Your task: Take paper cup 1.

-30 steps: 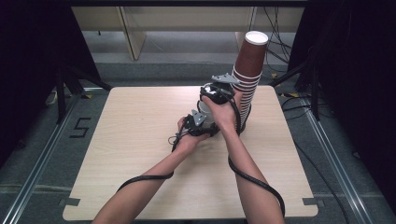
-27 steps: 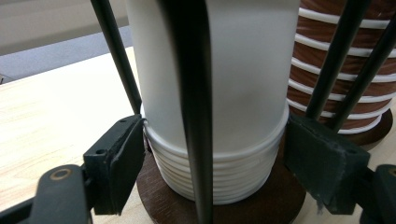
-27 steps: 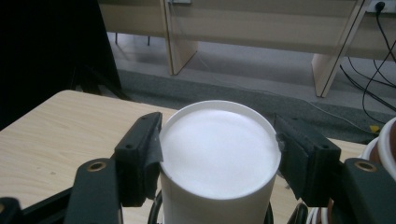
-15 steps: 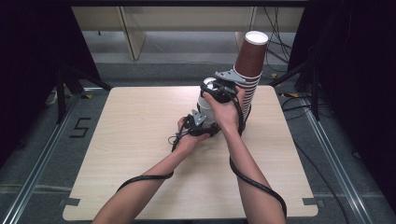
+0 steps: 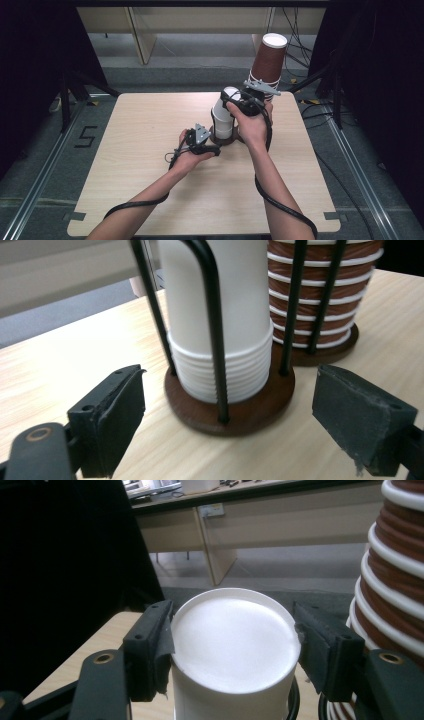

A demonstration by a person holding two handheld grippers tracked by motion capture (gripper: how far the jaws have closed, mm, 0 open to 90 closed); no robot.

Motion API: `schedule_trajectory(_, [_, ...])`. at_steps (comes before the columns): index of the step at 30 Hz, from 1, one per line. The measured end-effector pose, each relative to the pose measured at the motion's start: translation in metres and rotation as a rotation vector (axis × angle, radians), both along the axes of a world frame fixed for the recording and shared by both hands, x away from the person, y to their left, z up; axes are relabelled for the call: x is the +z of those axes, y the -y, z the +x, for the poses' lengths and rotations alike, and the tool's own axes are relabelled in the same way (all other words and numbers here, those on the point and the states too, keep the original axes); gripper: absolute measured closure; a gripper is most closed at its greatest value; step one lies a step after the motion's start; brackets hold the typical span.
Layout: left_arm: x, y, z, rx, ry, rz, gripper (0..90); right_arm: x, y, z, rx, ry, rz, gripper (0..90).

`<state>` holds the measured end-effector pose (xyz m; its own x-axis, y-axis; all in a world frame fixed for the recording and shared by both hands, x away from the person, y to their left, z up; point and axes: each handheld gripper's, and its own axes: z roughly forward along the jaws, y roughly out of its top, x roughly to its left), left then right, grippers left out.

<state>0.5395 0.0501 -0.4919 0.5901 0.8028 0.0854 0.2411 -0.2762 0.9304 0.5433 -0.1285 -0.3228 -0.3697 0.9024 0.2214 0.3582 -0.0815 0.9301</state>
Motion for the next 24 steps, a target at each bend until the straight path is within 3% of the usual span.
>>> schedule_trajectory(1, [0.002,-0.008,-0.007,-0.005,0.014,0.018,12.9,-0.001,0.003,-0.004,0.020,-0.010,0.038,36.0])
schedule_trajectory(3, [0.002,-0.010,-0.010,-0.007,0.017,0.023,12.6,-0.002,0.005,-0.006,0.019,-0.019,0.044,36.0])
schedule_trajectory(5, [0.005,-0.016,-0.017,-0.029,0.063,0.030,12.5,-0.004,0.008,-0.010,0.035,-0.036,0.076,36.0])
schedule_trajectory(6, [0.006,-0.019,-0.022,-0.043,0.076,0.029,12.1,-0.007,0.012,-0.013,0.043,-0.061,0.118,36.0])
schedule_trajectory(14, [0.017,-0.033,-0.046,-0.108,0.106,0.029,10.1,-0.016,0.025,-0.026,0.065,-0.132,0.233,36.0])
schedule_trajectory(16, [0.019,-0.038,-0.051,-0.126,0.117,0.020,8.9,-0.020,0.032,-0.030,0.076,-0.165,0.300,36.0])
schedule_trajectory(17, [0.021,-0.041,-0.053,-0.133,0.120,0.014,8.9,-0.020,0.032,-0.030,0.076,-0.165,0.300,36.0])
schedule_trajectory(18, [0.022,-0.043,-0.056,-0.142,0.119,0.011,8.0,-0.025,0.035,-0.032,0.071,-0.190,0.335,36.0])
schedule_trajectory(19, [0.023,-0.045,-0.057,-0.144,0.126,0.008,8.0,-0.025,0.035,-0.032,0.071,-0.190,0.335,36.0])
schedule_trajectory(22, [0.026,-0.053,-0.065,-0.154,0.155,-0.006,7.7,-0.034,0.040,-0.036,0.074,-0.230,0.402,36.0])
schedule_trajectory(24, [0.027,-0.055,-0.068,-0.161,0.154,-0.002,7.7,-0.038,0.042,-0.036,0.081,-0.234,0.420,36.0])
